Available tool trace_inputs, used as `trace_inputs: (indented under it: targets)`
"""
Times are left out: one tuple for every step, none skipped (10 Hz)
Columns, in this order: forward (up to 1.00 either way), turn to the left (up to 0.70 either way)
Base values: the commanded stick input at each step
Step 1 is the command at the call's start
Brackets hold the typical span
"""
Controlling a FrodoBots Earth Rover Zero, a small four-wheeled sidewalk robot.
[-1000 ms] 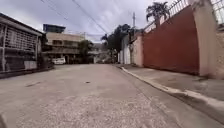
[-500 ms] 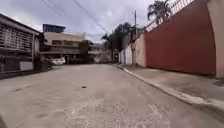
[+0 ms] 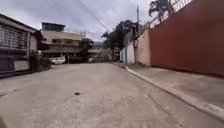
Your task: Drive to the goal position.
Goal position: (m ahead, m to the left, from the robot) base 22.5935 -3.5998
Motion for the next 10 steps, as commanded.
trace_inputs:
  targets:
    - [1.00,0.00]
    - [1.00,0.00]
    - [1.00,0.00]
    - [1.00,0.00]
    - [1.00,0.00]
    - [1.00,0.00]
    - [1.00,0.00]
    - [1.00,0.00]
    - [1.00,0.00]
    - [1.00,0.00]
